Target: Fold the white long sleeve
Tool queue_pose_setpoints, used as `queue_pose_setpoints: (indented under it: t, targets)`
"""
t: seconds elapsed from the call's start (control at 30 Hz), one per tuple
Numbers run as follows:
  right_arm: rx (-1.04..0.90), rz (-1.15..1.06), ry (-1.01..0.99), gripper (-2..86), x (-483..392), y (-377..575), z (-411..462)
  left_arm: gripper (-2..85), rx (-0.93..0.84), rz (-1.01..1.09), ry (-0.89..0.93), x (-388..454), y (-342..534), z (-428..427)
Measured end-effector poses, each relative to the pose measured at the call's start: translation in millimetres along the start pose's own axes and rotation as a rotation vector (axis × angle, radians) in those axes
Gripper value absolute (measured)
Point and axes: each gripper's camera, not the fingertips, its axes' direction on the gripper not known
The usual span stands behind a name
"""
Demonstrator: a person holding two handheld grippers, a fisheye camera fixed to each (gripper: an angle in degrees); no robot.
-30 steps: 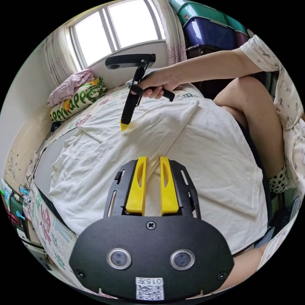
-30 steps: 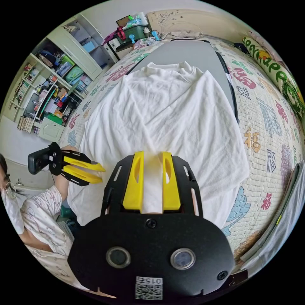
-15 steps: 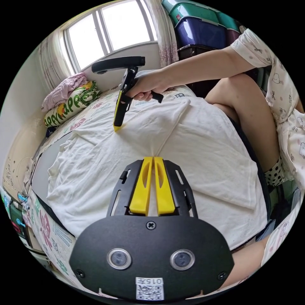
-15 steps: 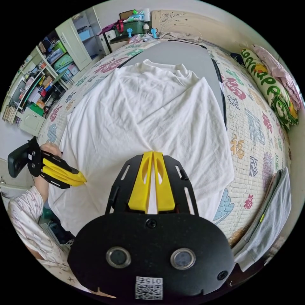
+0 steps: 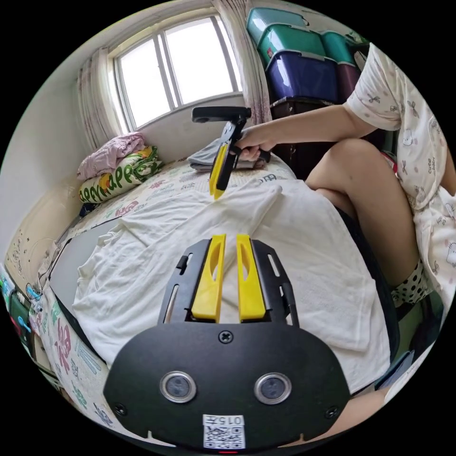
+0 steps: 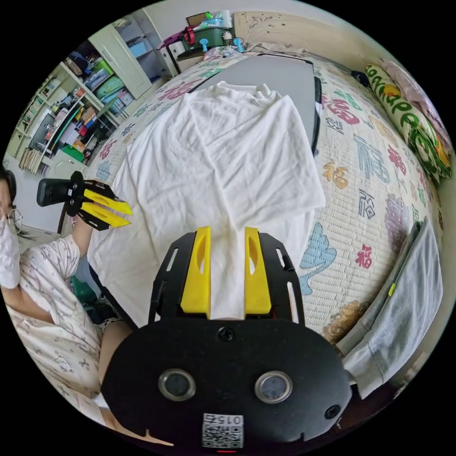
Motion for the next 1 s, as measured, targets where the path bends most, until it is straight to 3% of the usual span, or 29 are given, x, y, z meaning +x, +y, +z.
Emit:
queue_pose_setpoints:
  t: [0.1,0.2,0.37,0.5,0.6,0.7,0.77,0.83,1.0]
  targets:
    - [0.077,0.113,0.007,10.8,25,27,-12,1.4,-0.018,-0.007,-0.021,3,-14,7]
    - [-0.002,0.114,0.008,10.8,37,37,-15,1.3,-0.052,-0.05,-0.049,0,-30,16]
    - [0.017,0.185,0.119,8.2,41,45,-19,0.9,-0.244,-0.033,-0.077,7,-71,57]
    - [-0.066,0.278,0.113,7.8,57,35,-4,0.7,-0.245,-0.009,-0.109,15,-96,64]
    - [-0.001,0.29,0.099,7.3,52,21,-22,0.6,-0.216,-0.076,-0.005,-10,-108,57]
    - [0.12,0.287,0.078,7.6,45,-9,-56,0.5,-0.054,-0.317,0.011,-68,-99,16]
    - [0.253,0.287,-0.002,7.8,45,-42,-86,0.9,0.172,-0.57,-0.065,-111,-64,-29]
    - [0.342,0.267,-0.067,7.8,46,-71,-104,1.5,0.283,-0.72,-0.145,-132,-34,-51]
    - [0.368,0.217,-0.07,9.9,44,-165,-112,5.9,0.299,-0.936,-0.268,-152,-17,-42]
